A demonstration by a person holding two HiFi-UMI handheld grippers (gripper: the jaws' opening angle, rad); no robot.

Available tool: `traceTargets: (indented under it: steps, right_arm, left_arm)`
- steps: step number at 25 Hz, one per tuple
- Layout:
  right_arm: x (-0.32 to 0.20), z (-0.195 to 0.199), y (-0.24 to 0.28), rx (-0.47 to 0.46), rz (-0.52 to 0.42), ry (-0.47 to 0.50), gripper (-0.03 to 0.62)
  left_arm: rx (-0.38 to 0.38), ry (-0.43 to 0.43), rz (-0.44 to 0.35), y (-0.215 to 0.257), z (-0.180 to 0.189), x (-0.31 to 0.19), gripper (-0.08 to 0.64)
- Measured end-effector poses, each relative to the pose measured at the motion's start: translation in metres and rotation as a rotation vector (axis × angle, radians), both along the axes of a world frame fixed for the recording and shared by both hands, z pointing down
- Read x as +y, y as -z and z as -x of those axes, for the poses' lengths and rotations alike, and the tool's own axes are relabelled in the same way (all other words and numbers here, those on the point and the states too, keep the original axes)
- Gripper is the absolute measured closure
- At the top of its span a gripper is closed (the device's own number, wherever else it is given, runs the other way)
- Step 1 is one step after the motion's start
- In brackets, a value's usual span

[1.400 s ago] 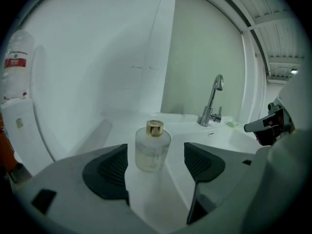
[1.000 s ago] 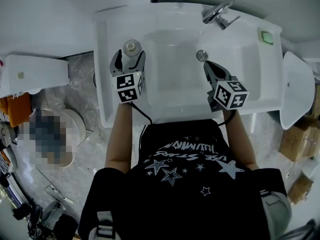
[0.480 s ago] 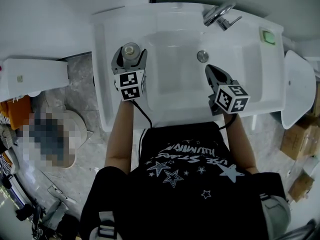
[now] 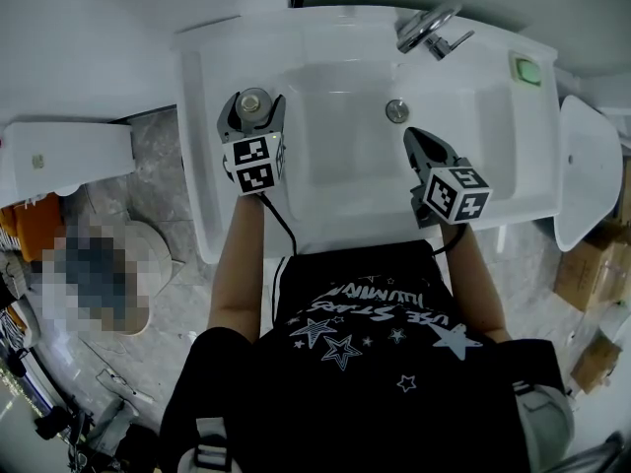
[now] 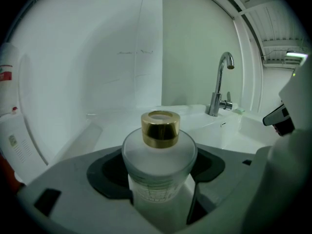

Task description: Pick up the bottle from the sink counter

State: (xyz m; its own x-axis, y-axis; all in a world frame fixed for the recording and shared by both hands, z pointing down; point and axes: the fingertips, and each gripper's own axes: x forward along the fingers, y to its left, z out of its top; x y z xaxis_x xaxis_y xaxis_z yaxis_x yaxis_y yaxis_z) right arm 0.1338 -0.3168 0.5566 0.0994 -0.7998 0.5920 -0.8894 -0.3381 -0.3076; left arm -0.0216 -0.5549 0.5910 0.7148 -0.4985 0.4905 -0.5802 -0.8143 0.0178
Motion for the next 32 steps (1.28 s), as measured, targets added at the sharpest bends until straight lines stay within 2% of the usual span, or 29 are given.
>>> traceTargets:
  steps: [16, 20, 25, 32]
  right_arm:
    - [-0.003, -0.007, 0.011, 0.010, -0.031, -0.001, 0.586]
    - [-0.005, -0.008, 0.018, 0.010, -0.048, 0.013, 0.586]
    - [-0.013, -0.009, 0.027, 0.008, -0.078, 0.058, 0.586]
    - [-0.025, -0.003, 0.040, 0.000, -0.114, 0.163, 0.586]
  left_arm:
    - [-0.012, -0.012, 0.021, 0.003, 0.002, 0.005, 0.218]
    - [0.006, -0.010, 0.026, 0.015, 0.002, 0.013, 0.218]
    - [0.035, 0.014, 0.013, 0.039, 0.006, 0.022, 0.218]
    - [0.082, 0.090, 0.015, 0.068, 0.028, 0.047, 0.218]
